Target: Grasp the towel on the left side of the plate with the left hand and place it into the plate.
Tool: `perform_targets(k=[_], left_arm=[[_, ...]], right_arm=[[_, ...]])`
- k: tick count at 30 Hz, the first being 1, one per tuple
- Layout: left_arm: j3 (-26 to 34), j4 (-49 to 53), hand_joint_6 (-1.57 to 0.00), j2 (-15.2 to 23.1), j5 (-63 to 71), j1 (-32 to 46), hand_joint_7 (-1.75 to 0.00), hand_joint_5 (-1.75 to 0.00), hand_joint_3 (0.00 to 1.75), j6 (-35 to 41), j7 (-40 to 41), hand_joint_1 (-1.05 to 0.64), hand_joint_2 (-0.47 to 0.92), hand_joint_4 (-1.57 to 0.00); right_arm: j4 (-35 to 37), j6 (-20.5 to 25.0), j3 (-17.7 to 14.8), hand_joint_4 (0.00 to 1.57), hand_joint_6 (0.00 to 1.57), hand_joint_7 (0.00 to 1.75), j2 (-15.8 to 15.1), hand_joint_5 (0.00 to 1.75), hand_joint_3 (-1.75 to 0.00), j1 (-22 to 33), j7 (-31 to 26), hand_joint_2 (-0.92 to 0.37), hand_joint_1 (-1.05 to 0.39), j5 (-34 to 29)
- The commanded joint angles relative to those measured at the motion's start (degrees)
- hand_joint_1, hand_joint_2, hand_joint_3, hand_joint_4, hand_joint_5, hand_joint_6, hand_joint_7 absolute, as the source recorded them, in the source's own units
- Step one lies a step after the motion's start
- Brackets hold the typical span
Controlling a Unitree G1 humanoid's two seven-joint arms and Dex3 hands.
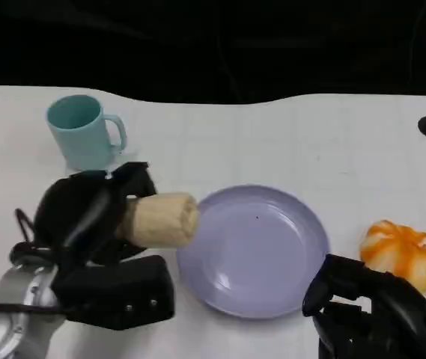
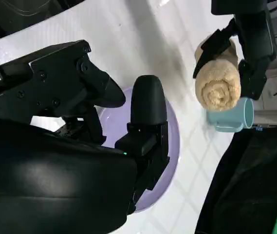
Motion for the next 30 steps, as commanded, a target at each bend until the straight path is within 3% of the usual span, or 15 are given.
perform_targets(k=[1,9,14,23,25,27,30], left_arm=[[-2.36,-4.29,-0.63,-3.21,2.57,-3.74,-1.75,-1.75,0.99,4.50,-4.77,-0.17,0.49,-0.86],[-5.59,-1.83,-0.66,-7.92,3.48,-9.80,-1.75,-1.75,0.98,7.00,-9.21,-0.21,0.51,-0.90],[-8.03,2.15,-0.63,-11.32,4.36,-12.74,-1.75,-1.75,0.77,9.19,-10.47,-0.21,0.60,-0.88],[-11.05,8.69,-0.65,-14.02,5.34,-15.66,-1.72,-1.75,0.73,8.44,-8.86,-0.21,0.58,-0.86],[-11.37,9.83,-0.68,-14.37,5.31,-16.13,-1.59,-1.75,0.53,8.42,-9.09,-0.21,0.66,-0.86],[-11.61,10.63,-0.84,-14.37,4.92,-16.52,-0.99,-1.75,0.28,7.92,-9.80,-0.24,0.82,-0.84],[-11.85,11.80,-0.92,-14.05,3.58,-17.27,-0.73,-1.70,0.22,6.55,-11.60,-0.24,0.91,-0.79]], right_arm=[[-0.64,1.02,-0.61,0.70,0.57,1.58,-0.74,1.75,-1.01,-0.23,0.33,-0.68,-0.10,0.49],[-1.13,0.77,-0.61,0.71,0.57,1.60,-1.14,1.75,-1.03,0.51,0.72,-0.67,-0.07,0.38],[-0.95,-0.02,0.18,0.71,0.56,1.61,-1.13,1.75,-1.03,0.86,0.63,-0.67,-0.08,-0.26],[-3.35,1.24,1.79,0.70,0.56,1.62,-0.81,1.75,-1.03,2.17,-0.23,-0.68,-0.06,-0.74],[-3.95,1.97,2.18,0.69,0.55,1.62,-0.82,1.75,-1.03,2.27,-0.64,-0.69,-0.06,-0.91],[-4.01,2.14,2.43,0.69,0.55,1.62,-0.60,1.75,-1.03,2.24,-0.91,-0.69,-0.06,-0.80],[-3.49,1.23,2.80,0.69,0.54,1.62,-0.34,1.75,-1.02,2.18,-0.97,-0.70,-0.06,-0.71]])
